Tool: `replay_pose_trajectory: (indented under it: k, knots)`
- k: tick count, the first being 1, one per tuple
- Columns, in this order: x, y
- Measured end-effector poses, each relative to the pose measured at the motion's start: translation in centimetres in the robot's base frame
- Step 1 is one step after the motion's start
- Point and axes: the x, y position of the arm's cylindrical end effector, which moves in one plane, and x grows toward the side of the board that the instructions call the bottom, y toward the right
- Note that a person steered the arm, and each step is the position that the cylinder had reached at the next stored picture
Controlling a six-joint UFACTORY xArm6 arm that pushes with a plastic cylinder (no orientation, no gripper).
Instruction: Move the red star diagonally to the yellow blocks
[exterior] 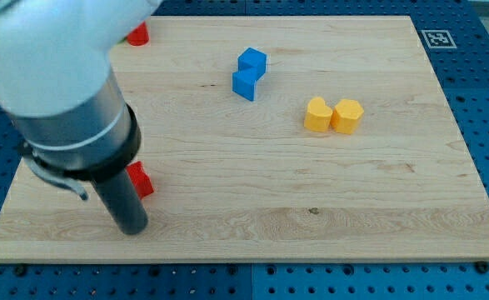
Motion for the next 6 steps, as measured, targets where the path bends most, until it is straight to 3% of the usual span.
replay_pose_trajectory:
  k: [2,6]
  knots:
    - [-3.4,-2.2]
    - [-4.8,-2.7]
